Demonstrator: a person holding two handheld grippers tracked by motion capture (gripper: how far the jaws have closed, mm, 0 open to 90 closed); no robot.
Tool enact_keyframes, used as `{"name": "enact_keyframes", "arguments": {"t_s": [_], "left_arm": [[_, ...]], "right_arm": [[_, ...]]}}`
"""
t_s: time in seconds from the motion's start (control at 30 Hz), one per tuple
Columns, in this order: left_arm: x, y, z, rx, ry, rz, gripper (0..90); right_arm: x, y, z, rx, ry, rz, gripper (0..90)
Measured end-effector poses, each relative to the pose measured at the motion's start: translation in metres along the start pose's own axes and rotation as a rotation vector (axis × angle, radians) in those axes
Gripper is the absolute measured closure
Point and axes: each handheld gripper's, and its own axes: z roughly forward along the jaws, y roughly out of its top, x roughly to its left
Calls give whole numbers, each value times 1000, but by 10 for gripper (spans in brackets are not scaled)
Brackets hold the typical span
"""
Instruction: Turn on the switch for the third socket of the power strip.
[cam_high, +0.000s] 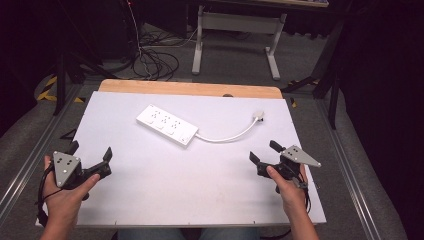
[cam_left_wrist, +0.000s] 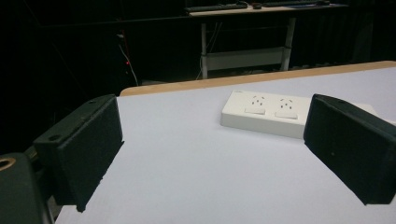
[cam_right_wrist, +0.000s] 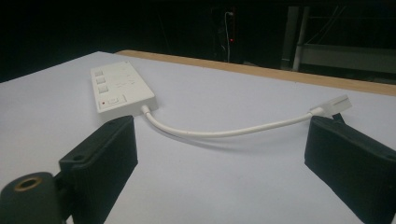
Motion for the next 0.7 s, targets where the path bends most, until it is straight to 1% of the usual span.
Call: {"name": "enact_keyframes", "arguments": {"t_s": [0.23, 0.37, 0.6, 0.7], "left_arm": [[0, 1, 1, 3, 6, -7, 72], [1, 1, 1, 3, 11, -11, 139], [1, 1, 1, 4, 13, -3, 164], [1, 2, 0, 5, 16, -1, 204]], "right_arm": [[0, 0, -1, 0, -3, 3, 98], [0, 0, -2, -2, -4, 2, 98], [-1, 0, -2, -3, -4, 5, 98], [-1, 0, -2, -3, -3, 5, 99]]}}
